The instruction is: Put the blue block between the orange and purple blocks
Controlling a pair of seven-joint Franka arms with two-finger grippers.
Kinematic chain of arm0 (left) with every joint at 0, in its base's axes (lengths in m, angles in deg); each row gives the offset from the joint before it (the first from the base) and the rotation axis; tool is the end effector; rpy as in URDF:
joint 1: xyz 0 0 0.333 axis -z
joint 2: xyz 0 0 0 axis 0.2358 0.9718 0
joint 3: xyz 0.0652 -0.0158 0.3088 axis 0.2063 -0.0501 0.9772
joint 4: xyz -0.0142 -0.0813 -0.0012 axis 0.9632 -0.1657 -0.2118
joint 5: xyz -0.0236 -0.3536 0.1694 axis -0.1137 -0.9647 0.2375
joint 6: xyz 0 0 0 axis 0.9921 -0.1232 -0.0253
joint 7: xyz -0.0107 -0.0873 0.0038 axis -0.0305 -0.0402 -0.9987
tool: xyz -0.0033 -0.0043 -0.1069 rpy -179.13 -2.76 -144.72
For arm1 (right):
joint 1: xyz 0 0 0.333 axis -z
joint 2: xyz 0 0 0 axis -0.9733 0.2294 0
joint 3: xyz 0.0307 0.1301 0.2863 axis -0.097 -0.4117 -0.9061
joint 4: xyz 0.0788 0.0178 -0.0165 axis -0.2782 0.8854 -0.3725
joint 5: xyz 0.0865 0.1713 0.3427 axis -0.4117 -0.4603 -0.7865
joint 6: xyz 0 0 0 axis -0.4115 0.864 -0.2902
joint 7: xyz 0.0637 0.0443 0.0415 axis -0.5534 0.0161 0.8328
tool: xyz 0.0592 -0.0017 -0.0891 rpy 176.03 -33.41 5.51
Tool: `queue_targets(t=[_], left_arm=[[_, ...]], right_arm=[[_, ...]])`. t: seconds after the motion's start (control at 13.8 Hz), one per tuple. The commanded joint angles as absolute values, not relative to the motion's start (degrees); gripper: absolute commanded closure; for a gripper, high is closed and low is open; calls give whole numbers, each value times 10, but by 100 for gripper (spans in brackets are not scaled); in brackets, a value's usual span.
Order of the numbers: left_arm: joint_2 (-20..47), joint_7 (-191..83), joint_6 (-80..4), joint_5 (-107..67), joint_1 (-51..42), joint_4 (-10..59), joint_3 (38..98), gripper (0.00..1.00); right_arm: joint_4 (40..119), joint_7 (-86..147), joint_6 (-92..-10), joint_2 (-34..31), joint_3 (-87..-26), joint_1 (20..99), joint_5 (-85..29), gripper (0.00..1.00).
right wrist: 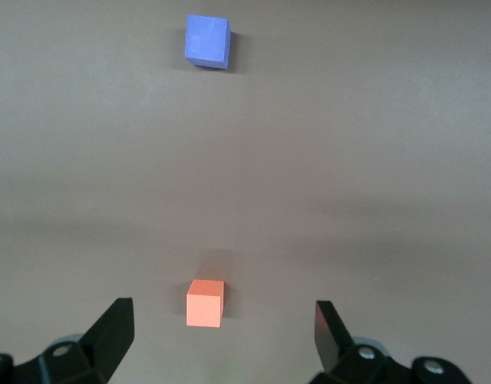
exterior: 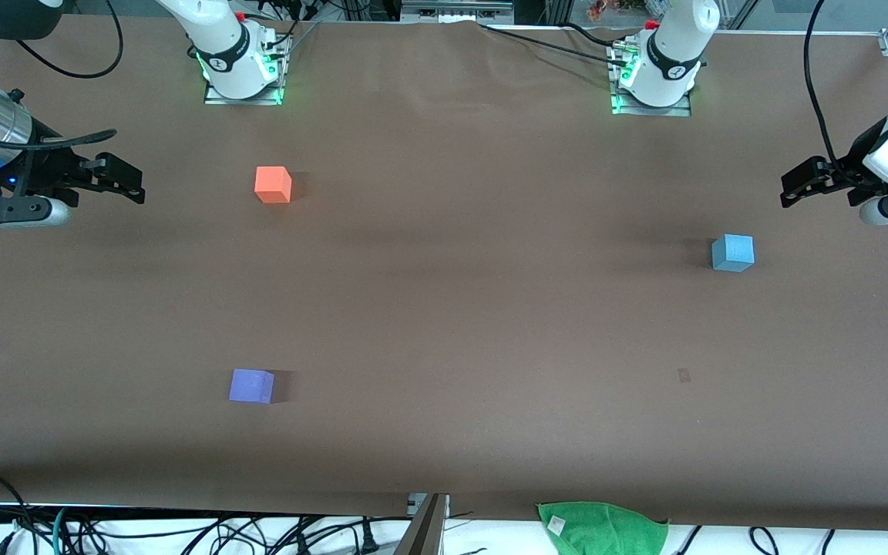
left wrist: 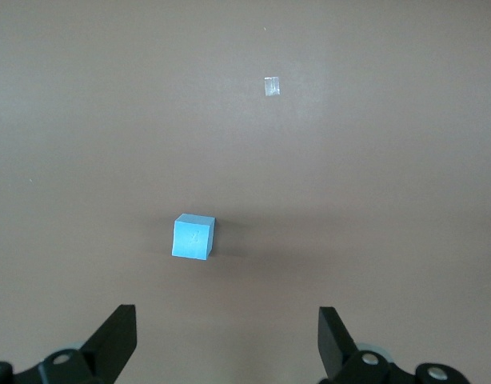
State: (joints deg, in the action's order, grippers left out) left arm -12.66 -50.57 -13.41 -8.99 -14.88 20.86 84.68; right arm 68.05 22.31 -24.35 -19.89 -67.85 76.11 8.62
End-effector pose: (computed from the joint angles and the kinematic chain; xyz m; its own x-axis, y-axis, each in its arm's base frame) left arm 0.5521 0.0011 0.5823 0.9974 0.0445 -0.0573 0.0422 -0.9983 -0.0398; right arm 0.5740 0.0661 0.5914 0.9955 0.0604 -0.0732 0.0595 -0.9981 -0.0131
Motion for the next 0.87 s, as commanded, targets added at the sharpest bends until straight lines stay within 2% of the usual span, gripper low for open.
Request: queue_targets(t=[0.0,0.8], left_arm=[[-130,-492,-127,-107,-147,208,853,0],[-130,-493,-122,-107,-151,208,853,0]], right_arm=[[668,225,-241,-194,-685,768,90,0],[669,225,-239,-194,-684,768,89,0]])
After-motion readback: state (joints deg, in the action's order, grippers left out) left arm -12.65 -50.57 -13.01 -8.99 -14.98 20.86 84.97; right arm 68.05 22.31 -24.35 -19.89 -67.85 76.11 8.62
